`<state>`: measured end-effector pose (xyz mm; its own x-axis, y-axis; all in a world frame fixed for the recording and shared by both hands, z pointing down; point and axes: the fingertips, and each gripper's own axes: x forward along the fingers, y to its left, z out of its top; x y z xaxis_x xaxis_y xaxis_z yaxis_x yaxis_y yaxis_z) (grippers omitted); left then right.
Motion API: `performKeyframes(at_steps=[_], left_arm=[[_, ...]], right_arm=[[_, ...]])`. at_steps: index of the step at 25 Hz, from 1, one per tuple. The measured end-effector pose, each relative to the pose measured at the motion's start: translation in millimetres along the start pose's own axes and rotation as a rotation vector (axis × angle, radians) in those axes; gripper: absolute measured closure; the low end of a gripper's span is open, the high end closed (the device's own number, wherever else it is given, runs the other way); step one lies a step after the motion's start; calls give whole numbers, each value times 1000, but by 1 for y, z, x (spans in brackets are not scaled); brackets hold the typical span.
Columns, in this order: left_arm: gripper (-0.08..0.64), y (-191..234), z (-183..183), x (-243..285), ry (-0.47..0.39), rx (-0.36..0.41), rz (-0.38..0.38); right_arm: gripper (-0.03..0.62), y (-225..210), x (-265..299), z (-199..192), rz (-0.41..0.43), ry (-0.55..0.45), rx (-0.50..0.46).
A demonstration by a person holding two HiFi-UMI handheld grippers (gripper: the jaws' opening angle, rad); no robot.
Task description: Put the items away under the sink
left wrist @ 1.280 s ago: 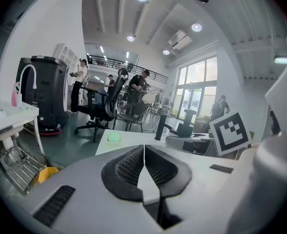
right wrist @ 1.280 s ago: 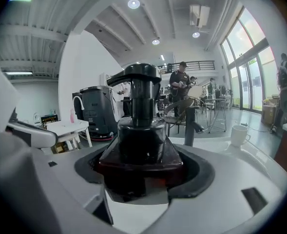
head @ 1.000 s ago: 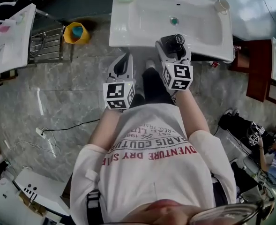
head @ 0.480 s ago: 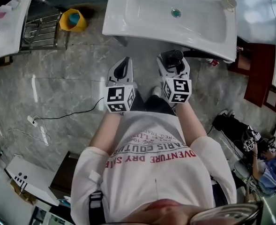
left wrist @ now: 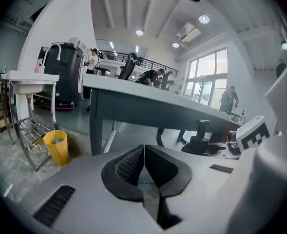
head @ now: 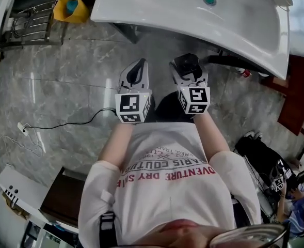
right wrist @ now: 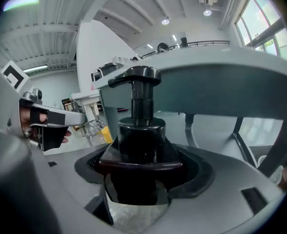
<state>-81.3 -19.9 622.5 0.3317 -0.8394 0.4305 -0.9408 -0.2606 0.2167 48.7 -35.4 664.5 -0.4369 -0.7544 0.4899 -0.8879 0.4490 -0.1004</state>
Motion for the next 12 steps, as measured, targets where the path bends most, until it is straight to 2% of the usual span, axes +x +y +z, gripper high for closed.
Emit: performKeyframes(at_steps=[6,12], left_arm=[[532,27,-69,59,-87,57,-23],[532,38,-101,98,-216,118,-61]], right_arm=[[219,-20,66,-66,-10,-65,-35],[219,-45,119,-105,-76,-134,-61]])
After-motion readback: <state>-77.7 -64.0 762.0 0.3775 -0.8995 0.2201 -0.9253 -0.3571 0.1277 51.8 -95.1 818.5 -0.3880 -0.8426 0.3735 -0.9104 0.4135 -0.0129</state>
